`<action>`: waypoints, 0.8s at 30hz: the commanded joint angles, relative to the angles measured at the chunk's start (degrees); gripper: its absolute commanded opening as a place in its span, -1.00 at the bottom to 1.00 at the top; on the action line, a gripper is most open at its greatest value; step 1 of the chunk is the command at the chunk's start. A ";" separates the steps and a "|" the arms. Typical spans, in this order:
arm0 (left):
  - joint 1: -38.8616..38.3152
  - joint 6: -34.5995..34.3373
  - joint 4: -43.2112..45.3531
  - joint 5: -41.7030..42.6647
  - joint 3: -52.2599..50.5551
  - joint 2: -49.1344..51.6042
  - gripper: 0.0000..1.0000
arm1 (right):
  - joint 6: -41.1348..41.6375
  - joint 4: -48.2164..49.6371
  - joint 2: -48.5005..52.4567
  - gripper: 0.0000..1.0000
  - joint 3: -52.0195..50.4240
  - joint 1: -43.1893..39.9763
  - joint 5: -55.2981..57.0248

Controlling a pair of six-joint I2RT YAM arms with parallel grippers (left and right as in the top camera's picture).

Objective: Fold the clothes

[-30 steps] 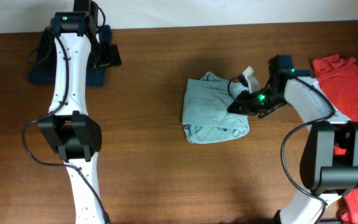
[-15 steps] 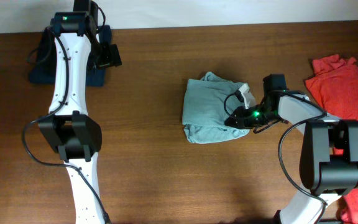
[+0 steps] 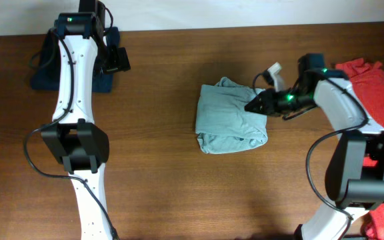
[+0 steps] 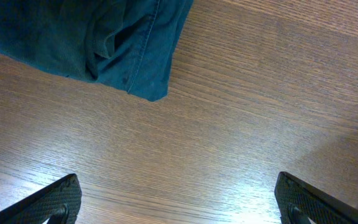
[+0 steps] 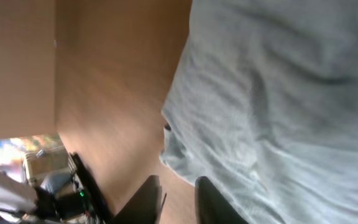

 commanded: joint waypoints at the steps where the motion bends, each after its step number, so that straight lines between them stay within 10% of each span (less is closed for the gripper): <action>1: 0.04 0.09 -0.07 0.39 0.70 -1.25 0.98 | -0.90 -1.44 -0.37 -0.10 4.94 -4.72 -0.94; 5: 0.04 0.11 -0.04 0.39 0.70 -1.25 0.98 | -0.72 -1.38 -0.37 1.00 6.97 -10.32 3.30; 24: -7.58 -0.28 9.68 17.99 0.39 -0.98 0.98 | -0.74 -1.64 -0.35 0.97 6.80 -21.68 24.57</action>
